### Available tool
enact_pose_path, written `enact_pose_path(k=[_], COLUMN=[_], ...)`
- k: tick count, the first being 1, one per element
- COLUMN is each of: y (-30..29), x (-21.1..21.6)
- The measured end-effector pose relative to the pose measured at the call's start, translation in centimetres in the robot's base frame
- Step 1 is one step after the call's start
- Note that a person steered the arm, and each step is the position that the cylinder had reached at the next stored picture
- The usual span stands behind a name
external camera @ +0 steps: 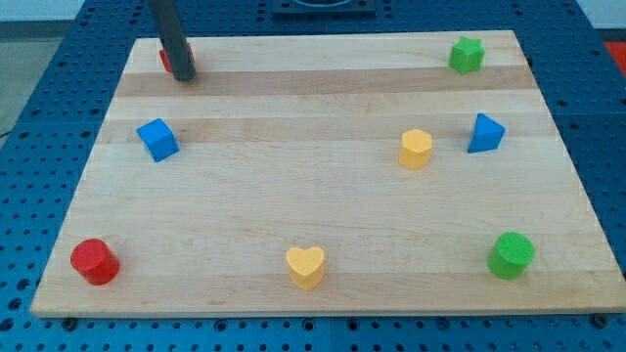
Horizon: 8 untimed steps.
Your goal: Move the red star upwards
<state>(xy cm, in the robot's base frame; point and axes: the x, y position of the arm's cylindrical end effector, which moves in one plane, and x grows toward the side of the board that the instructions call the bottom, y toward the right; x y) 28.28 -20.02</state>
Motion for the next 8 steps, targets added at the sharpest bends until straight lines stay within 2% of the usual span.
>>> enact_pose_path(k=[1, 3, 5, 7, 8], y=[7.3, 27.7, 36.4, 42.7, 42.7], x=[3.6, 5.4, 3.7, 3.7, 3.7])
